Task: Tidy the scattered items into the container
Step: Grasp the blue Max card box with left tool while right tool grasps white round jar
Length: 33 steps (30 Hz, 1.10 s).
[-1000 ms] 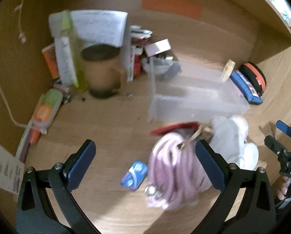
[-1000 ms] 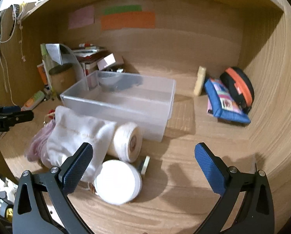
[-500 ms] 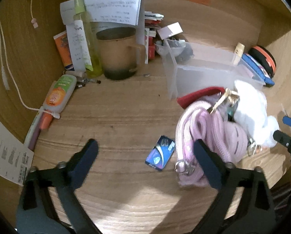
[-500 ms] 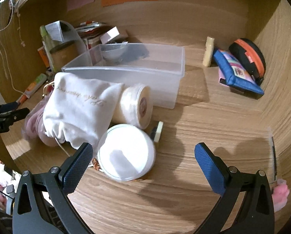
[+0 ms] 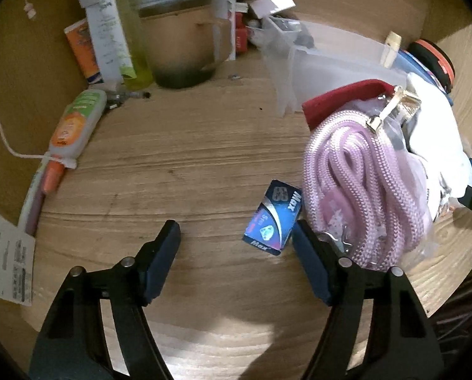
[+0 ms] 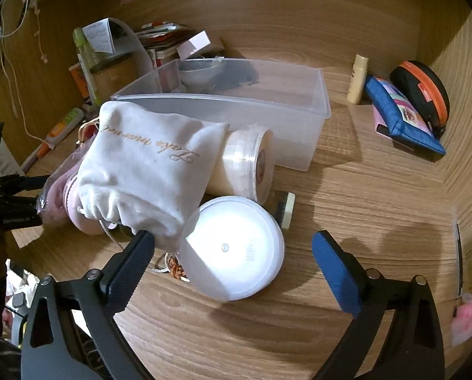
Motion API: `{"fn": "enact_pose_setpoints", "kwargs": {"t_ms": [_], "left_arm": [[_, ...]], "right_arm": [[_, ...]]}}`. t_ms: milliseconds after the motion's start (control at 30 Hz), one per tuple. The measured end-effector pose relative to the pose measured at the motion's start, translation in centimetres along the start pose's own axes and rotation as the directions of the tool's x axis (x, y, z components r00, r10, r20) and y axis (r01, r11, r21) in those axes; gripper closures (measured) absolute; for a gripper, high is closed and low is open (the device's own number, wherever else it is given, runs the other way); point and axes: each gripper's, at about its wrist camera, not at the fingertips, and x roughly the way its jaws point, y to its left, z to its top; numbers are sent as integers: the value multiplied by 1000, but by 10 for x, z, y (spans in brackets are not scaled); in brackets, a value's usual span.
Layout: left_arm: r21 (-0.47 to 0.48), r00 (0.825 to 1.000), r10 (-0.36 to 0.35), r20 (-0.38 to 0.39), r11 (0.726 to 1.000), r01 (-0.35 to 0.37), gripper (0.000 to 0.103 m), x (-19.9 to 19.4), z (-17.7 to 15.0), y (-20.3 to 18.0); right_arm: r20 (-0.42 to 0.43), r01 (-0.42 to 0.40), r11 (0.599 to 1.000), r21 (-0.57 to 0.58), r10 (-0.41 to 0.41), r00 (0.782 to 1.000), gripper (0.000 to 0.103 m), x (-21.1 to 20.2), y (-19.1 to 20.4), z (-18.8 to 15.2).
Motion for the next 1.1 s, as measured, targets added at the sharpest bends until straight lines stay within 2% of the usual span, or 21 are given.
{"fn": "enact_pose_setpoints", "kwargs": {"t_ms": [67,367,433,533,600,700,800,1000,1100], "left_arm": [[9,1000,-5,0,1000,5,30,2,1,-1],[27,999,-50,13,998,50,38,7,5,-1],[32,998,-52,18,998,51,42,7,6,-2],[49,998,-53,33,997,51,58,8,6,-6],[55,998,-56,36,997,54,65,8,7,-7],[46,998,-51,40,998,49,75,9,10,-4],[21,997,-45,56,999,44,76,9,10,2],[-27,997,-41,59,999,43,76,11,12,10],[-60,998,-44,55,997,47,76,13,15,18]], "right_arm": [[-7,-2,1000,-3,2,1000,9,1,1,0],[-26,-28,999,19,29,999,12,6,0,-1],[-28,-38,999,20,38,999,18,6,1,-1],[-24,-28,1000,13,28,999,22,4,2,-2],[-23,-22,1000,14,22,999,26,2,0,-3],[-16,1,1000,21,-1,1000,45,-2,-4,-3],[-6,-25,998,66,25,1000,54,-7,-16,-3],[-30,-24,999,48,25,999,53,-8,-13,-1],[-42,-11,1000,12,11,999,42,-5,-5,-4]]}}
